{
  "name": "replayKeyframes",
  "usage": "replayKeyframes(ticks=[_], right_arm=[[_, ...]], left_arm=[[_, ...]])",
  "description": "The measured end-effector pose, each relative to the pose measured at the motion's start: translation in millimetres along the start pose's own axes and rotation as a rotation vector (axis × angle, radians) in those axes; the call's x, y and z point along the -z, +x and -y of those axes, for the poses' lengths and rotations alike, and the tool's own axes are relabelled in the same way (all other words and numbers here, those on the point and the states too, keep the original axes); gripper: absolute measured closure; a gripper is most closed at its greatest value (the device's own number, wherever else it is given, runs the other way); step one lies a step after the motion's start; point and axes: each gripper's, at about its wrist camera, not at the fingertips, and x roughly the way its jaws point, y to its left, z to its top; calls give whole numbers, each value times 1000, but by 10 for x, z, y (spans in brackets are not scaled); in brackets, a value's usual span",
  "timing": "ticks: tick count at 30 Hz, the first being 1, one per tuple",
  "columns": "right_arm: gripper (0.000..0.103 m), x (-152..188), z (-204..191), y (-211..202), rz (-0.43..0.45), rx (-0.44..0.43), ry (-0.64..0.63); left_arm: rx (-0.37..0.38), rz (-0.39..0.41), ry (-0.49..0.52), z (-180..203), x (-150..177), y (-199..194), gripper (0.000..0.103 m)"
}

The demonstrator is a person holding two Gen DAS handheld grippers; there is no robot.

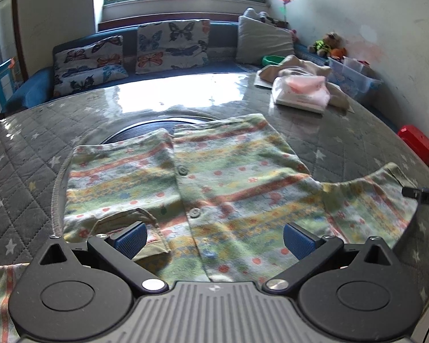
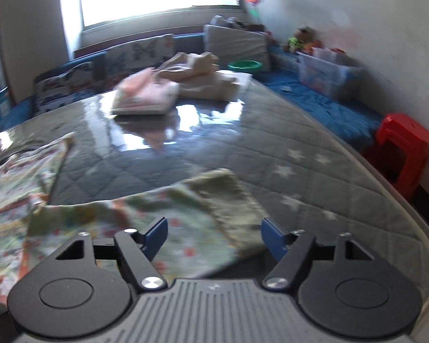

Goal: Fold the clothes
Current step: 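Grasp the sleeve with the right gripper and fold it across the shirt body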

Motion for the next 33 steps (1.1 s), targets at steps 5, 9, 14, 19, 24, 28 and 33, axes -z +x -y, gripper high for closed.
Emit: replayKeyframes(ticks=[5,9,14,19,24,28,33], right_arm=[[46,2,192,39,-13,24,43],[55,13,219,64,-25,24,47],[73,24,152,40,-27,8,34],[94,-4,158,5,-16,-44,74],[95,-121,157,-193,43,-106,106],[95,-309,79,-456,99,-195,104],[95,-563,-183,-770,150,-307,52]], left_arm=[[19,-13,31,109,32,27,0],[22,-22,36,142,43,43,0],[30,-34,52,202,51,68,0],[36,-52,93,311,92,109,0],[43,-68,143,433,142,154,0],[60,-74,170,558,178,191,0],[83,-76,193,674,208,235,0]])
